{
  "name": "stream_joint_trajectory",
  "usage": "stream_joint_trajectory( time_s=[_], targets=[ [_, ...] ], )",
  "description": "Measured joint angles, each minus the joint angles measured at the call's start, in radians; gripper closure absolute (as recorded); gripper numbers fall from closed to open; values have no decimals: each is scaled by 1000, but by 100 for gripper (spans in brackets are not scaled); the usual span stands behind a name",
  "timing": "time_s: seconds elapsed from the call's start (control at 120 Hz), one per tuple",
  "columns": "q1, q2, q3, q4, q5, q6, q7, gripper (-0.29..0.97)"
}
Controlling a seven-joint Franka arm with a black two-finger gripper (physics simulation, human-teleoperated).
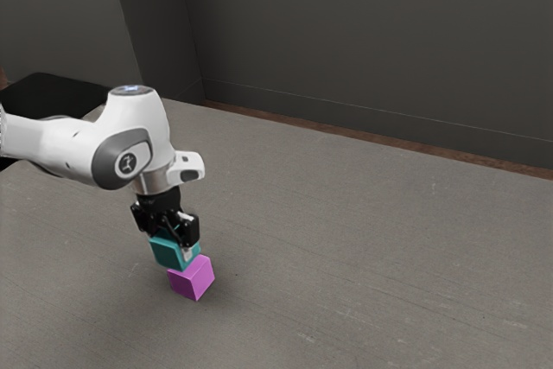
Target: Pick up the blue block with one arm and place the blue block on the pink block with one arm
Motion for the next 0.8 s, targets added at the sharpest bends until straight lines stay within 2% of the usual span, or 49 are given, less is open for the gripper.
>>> stream_joint_trajectory(
  time_s=[0.233, 0.417, 0.583, 0.7, 0.8],
  targets=[
    [-9, 1, 1, 14, -1, -1, 4, 8],
    [-3, -7, -1, 148, 33, -6, 8, 3],
    [-3, 29, -4, 430, 73, -98, 10, 2],
    [10, 98, -12, 742, 134, -271, 11, 1],
    [1, 126, -12, 945, 157, -431, 13, 1]
  ],
)
